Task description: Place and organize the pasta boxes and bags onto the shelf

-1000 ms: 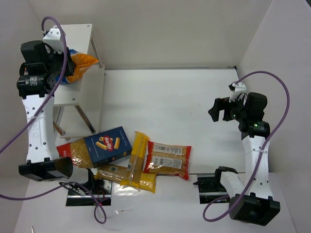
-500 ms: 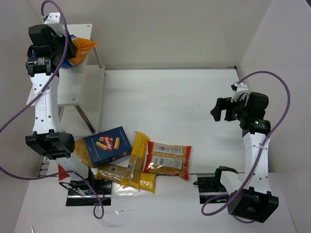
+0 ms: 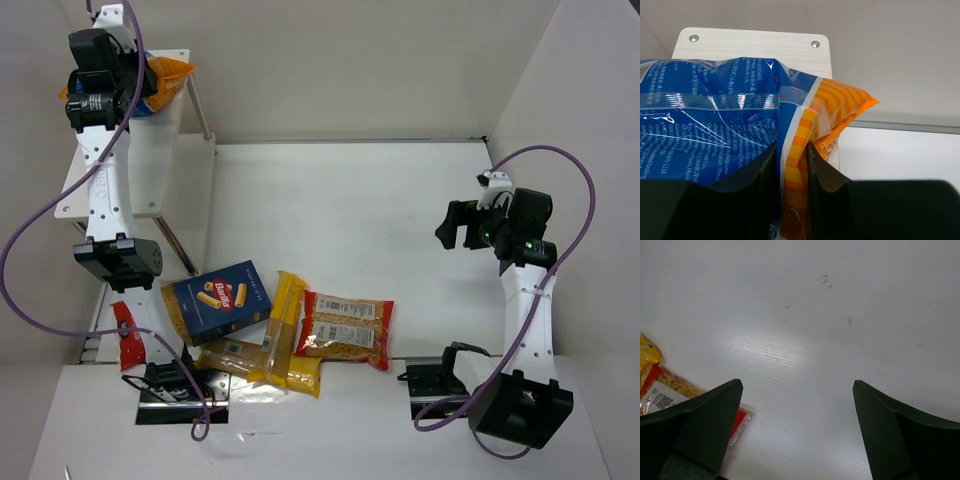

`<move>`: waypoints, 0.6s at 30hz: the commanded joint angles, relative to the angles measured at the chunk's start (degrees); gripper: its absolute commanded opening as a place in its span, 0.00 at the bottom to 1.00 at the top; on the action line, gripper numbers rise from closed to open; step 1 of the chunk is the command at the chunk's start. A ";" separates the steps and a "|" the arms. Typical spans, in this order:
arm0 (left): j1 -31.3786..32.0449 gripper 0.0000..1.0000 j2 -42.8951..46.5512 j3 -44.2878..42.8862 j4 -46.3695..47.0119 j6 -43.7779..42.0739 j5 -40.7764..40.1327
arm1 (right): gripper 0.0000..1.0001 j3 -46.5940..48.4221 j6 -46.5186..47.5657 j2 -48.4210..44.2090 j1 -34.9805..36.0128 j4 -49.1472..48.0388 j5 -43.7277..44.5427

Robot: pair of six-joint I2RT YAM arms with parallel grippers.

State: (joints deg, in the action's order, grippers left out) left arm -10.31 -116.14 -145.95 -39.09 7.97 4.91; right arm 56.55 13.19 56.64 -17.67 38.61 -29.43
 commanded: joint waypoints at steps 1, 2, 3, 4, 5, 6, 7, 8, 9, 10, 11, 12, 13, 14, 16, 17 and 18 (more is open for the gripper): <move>0.73 0.23 -1.37 -3.19 2.09 1.53 -1.74 | 1.00 1.01 0.78 0.66 -0.52 0.24 -1.16; 0.73 0.23 -2.33 -3.81 2.09 2.05 -1.74 | 1.00 1.01 0.78 1.18 -0.52 0.24 -1.16; 1.25 0.23 -2.86 -4.60 2.09 2.05 -2.35 | 1.00 1.01 0.78 1.19 -0.52 0.24 -1.16; 1.25 0.23 -3.39 -6.17 2.09 2.05 -2.97 | 1.00 1.01 0.78 1.19 -0.52 0.24 -1.16; 1.25 0.23 -3.92 -6.80 2.09 2.05 -2.97 | 1.00 1.01 0.78 1.71 -0.52 0.24 -1.16; 1.86 0.23 -4.70 -6.80 2.09 2.05 -2.97 | 1.00 1.54 0.78 1.72 -0.52 0.24 -1.16; 1.87 0.23 -4.71 -7.76 2.61 2.05 -3.58 | 1.00 1.54 0.78 1.72 -0.52 0.24 -1.16; 1.87 0.23 -5.41 -8.64 2.62 2.57 -4.46 | 1.00 1.54 0.78 1.72 -0.52 0.24 -1.16; 2.56 0.24 -6.11 -8.65 2.62 2.58 -4.99 | 1.00 1.54 1.31 2.33 -0.52 0.24 -1.16; 2.57 0.24 -6.90 -9.52 2.62 2.58 -4.99 | 1.00 1.54 1.31 2.33 -0.52 0.24 -1.16; 3.18 0.24 -6.91 -9.53 2.62 2.58 -5.69 | 1.00 1.54 1.31 2.85 -0.52 0.24 -1.16; 3.71 0.25 -7.61 -10.40 2.62 2.58 -6.48 | 1.00 2.06 1.31 2.86 -0.52 0.24 -1.16; 3.71 0.25 -8.40 -11.28 2.62 2.58 -6.49 | 1.00 2.07 1.31 2.86 -0.52 0.24 -1.16; 3.71 0.25 -8.40 -11.81 3.14 2.58 -7.01 | 1.00 2.07 1.31 2.86 -0.52 0.24 -1.16; 4.24 0.25 -9.80 -12.68 3.14 3.10 -7.63 | 1.00 2.07 1.83 3.39 -0.52 0.85 -1.16; 4.24 0.25 -9.81 -13.56 3.14 3.11 -7.63 | 1.00 2.07 1.84 3.39 -0.52 0.85 -0.63; 4.24 0.25 -10.42 -13.57 3.14 3.11 -7.63 | 1.00 2.07 1.84 3.39 -0.52 0.85 -0.63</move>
State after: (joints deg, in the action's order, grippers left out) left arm -6.83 -124.64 -157.42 -39.05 9.45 -2.52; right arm 56.58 14.02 59.83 -17.67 38.68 -29.43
